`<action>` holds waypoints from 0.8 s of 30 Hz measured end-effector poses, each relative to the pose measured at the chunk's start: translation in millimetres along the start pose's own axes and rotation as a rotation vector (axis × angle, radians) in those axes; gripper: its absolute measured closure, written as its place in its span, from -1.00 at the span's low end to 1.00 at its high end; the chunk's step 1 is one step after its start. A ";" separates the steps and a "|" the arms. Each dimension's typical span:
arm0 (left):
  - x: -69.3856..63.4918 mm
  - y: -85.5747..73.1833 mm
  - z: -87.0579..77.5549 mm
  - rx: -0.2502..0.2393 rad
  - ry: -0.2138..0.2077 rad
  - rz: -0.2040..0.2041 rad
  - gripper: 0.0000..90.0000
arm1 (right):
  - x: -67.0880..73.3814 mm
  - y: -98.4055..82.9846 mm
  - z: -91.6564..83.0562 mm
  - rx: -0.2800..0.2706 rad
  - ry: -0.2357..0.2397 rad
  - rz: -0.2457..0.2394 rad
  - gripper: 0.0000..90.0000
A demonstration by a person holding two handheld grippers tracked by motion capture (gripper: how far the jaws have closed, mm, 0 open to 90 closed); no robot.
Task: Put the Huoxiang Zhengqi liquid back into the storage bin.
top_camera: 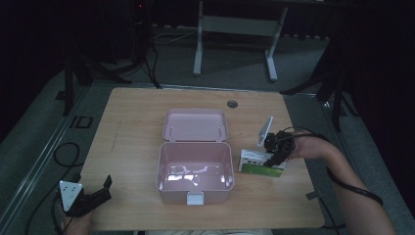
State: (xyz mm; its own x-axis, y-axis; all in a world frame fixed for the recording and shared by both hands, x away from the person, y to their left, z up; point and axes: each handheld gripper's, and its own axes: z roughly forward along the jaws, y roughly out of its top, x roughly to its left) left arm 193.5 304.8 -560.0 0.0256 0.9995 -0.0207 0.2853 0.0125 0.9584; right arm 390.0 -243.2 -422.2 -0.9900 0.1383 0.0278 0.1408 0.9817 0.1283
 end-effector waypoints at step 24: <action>0.1 0.2 -0.1 0.001 -0.001 -0.001 -0.99 | 40.8 25.1 -83.3 -0.057 -0.054 -0.050 0.38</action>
State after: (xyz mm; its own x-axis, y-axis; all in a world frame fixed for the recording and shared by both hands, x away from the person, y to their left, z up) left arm 193.5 305.0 -559.8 0.0263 0.9994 -0.0221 0.2859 0.0137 0.9582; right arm 354.0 -223.8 -335.3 -0.9946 0.0980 -0.0332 0.0903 0.9787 0.1843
